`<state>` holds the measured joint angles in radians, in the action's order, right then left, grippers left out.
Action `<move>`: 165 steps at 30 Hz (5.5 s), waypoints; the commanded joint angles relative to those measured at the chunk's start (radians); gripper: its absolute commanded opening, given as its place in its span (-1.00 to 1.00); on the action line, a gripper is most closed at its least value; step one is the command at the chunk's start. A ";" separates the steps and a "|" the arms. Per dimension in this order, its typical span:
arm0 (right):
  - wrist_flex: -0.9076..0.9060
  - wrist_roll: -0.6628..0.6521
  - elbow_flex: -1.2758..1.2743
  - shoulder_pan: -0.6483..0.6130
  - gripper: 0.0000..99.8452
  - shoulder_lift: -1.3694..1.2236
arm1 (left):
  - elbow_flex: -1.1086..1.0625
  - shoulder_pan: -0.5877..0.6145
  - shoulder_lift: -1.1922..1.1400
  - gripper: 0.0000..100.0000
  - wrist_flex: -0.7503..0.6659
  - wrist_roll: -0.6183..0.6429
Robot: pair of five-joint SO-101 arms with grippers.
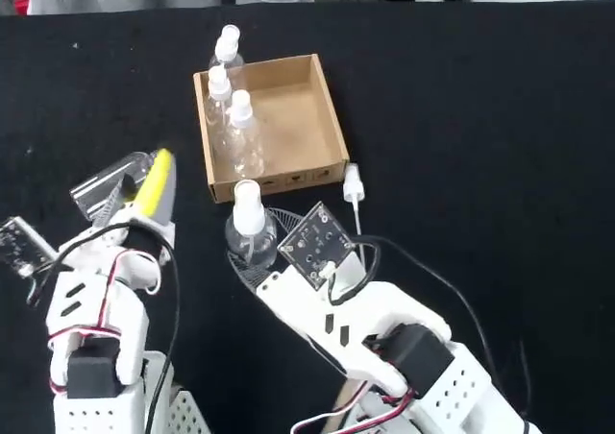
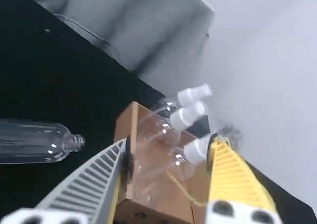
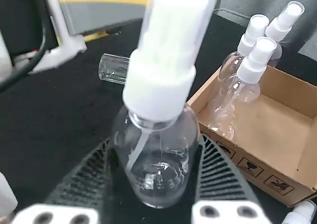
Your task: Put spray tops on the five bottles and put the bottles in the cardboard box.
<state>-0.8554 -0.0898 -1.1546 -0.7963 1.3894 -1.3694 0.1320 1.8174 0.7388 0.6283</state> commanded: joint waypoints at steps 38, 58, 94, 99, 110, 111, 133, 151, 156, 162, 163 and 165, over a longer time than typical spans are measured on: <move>0.044 0.002 0.481 0.331 -0.80 -0.377 | -0.275 0.147 0.008 -0.93 -0.003 -0.054; 0.532 -0.005 0.483 0.430 -0.79 -0.820 | -0.277 0.147 0.008 -0.92 -0.003 -0.055; 0.733 0.078 1.069 0.532 -0.80 -1.696 | -0.288 0.147 0.008 -0.92 -0.005 -0.055; 0.853 0.078 1.070 0.548 -0.80 -1.765 | -0.288 0.147 0.008 -0.92 -0.005 -0.055; 0.867 0.072 1.032 0.549 -0.80 -1.787 | -0.289 0.147 0.008 -0.92 -0.005 -0.055; 0.867 0.072 1.026 0.551 -0.80 -1.791 | -0.289 0.147 0.008 -0.92 -0.005 -0.055; 0.864 0.071 1.017 0.549 -0.75 -1.891 | -0.286 0.182 0.008 -0.92 -0.005 -0.055; 0.862 0.069 0.993 0.531 -0.37 -1.885 | -0.286 0.182 0.008 -0.92 -0.005 -0.055; 0.861 0.043 0.992 0.531 -0.22 -1.885 | -0.286 0.182 0.008 -0.92 -0.005 -0.055; 0.858 0.043 0.989 0.531 -0.21 -1.879 | -0.286 0.182 0.008 -0.92 -0.006 -0.055; 0.853 0.043 0.984 0.531 -0.21 -1.870 | -0.286 0.182 0.008 -0.92 -0.006 -0.055; 0.825 0.043 0.967 0.529 -0.21 -1.840 | -0.286 0.182 0.008 -0.92 -0.006 -0.055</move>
<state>-0.0084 -0.0345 -0.1634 -0.2746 -0.5056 -1.6655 0.3053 1.8159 0.7388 0.5823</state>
